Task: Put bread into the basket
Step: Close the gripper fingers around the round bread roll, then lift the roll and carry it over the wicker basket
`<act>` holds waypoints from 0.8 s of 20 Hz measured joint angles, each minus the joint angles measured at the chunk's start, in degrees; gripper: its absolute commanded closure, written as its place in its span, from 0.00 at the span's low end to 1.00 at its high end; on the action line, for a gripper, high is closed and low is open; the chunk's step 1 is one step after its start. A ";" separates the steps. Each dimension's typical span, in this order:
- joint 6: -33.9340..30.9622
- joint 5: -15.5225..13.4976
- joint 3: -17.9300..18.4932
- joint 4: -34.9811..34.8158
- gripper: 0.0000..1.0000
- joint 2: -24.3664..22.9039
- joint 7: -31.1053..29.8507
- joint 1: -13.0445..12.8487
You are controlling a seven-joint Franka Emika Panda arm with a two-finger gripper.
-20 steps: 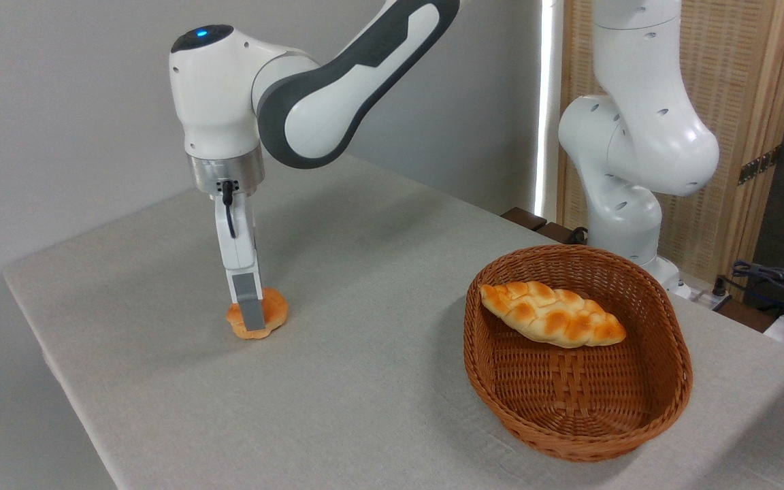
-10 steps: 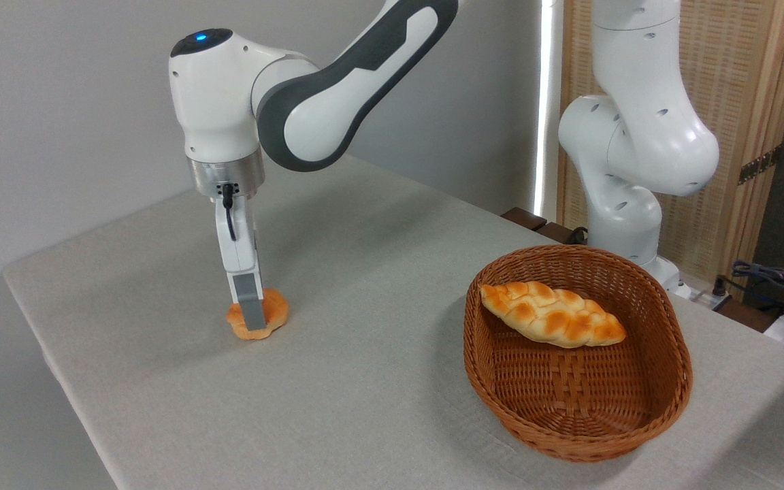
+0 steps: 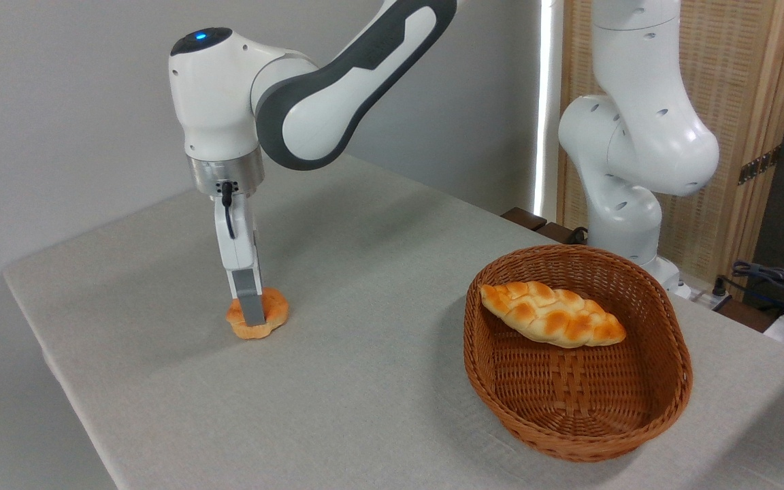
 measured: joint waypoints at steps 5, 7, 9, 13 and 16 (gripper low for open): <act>0.01 0.00 -0.01 0.01 0.80 0.00 0.00 0.00; 0.02 0.00 -0.02 0.06 0.80 0.00 0.00 0.00; 0.02 0.00 -0.05 0.10 0.80 0.00 0.00 0.00; -0.02 0.00 -0.06 0.62 0.81 -0.08 0.00 0.08; -5.24 -0.02 0.12 2.74 0.81 -1.38 -0.02 0.76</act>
